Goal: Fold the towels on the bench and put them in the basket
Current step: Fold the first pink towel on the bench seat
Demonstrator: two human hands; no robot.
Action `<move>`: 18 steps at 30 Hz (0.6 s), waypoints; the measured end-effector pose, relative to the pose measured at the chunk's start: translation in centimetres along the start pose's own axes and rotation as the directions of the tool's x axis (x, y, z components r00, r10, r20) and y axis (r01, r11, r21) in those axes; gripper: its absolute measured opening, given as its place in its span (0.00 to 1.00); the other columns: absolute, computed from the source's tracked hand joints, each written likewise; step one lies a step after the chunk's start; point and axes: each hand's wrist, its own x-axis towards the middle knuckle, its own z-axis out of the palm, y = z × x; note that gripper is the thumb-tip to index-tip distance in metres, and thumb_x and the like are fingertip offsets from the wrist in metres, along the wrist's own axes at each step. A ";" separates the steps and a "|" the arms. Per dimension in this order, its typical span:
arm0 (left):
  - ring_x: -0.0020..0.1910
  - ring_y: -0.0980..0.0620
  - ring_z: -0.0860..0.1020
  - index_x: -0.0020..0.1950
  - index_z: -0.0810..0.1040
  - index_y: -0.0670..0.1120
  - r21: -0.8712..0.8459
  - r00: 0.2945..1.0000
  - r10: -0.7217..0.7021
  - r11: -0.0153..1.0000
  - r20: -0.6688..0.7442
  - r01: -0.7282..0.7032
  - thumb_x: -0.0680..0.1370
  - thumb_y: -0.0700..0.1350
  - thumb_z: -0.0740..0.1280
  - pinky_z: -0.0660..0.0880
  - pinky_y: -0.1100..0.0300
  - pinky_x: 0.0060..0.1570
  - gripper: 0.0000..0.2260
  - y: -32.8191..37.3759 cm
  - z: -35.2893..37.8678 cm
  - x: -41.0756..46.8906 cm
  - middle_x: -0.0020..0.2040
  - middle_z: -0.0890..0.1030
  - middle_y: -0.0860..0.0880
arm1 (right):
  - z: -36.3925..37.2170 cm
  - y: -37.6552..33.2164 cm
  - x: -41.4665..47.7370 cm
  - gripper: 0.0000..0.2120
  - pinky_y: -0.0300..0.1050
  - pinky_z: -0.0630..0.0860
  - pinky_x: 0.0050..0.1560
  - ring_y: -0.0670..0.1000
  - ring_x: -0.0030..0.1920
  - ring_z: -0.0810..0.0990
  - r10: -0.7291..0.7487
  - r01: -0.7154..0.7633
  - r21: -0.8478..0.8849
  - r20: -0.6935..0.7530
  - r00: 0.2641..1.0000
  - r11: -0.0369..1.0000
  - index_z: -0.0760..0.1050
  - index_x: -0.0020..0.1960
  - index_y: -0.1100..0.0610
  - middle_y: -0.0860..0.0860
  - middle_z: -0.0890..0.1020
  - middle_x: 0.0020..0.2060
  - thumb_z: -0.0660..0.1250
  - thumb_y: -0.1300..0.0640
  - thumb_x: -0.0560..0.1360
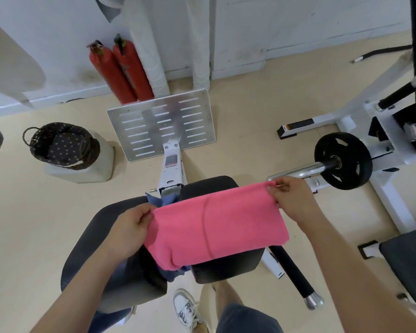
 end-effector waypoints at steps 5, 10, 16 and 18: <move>0.50 0.47 0.77 0.53 0.77 0.53 0.597 0.996 -0.052 0.802 0.069 0.001 0.76 0.46 0.62 0.74 0.53 0.45 0.08 0.1 1.9 2.4 0.47 0.79 0.52 | 3.3 2.0 2.1 0.05 0.45 0.73 0.46 0.54 0.45 0.78 0.144 -0.099 -0.298 0.135 0.980 0.949 0.78 0.46 0.56 0.51 0.80 0.39 0.63 0.57 0.76; 0.47 0.50 0.78 0.51 0.82 0.48 0.398 0.941 0.320 0.854 0.106 -0.336 0.74 0.41 0.65 0.74 0.57 0.44 0.09 5.3 5.2 3.4 0.48 0.81 0.51 | 3.4 2.9 2.7 0.09 0.47 0.73 0.47 0.52 0.43 0.76 0.340 -0.324 -0.102 0.311 0.887 0.940 0.75 0.53 0.58 0.52 0.79 0.43 0.61 0.53 0.79; 0.52 0.48 0.74 0.60 0.78 0.50 0.267 0.879 0.398 0.845 0.264 -0.463 0.76 0.41 0.60 0.68 0.61 0.55 0.15 9.0 11.1 4.0 0.55 0.77 0.49 | 2.6 2.9 2.4 0.08 0.43 0.72 0.39 0.50 0.38 0.74 0.375 -0.451 0.181 0.339 0.863 0.874 0.79 0.51 0.61 0.52 0.79 0.38 0.69 0.58 0.75; 0.52 0.50 0.75 0.63 0.76 0.50 0.210 0.891 0.399 0.872 0.215 -0.442 0.76 0.40 0.62 0.69 0.62 0.55 0.16 9.4 11.3 4.2 0.55 0.75 0.50 | 1.8 1.9 2.1 0.06 0.39 0.71 0.35 0.47 0.34 0.74 0.298 -0.368 0.278 0.262 0.918 0.888 0.80 0.48 0.62 0.50 0.79 0.35 0.71 0.61 0.73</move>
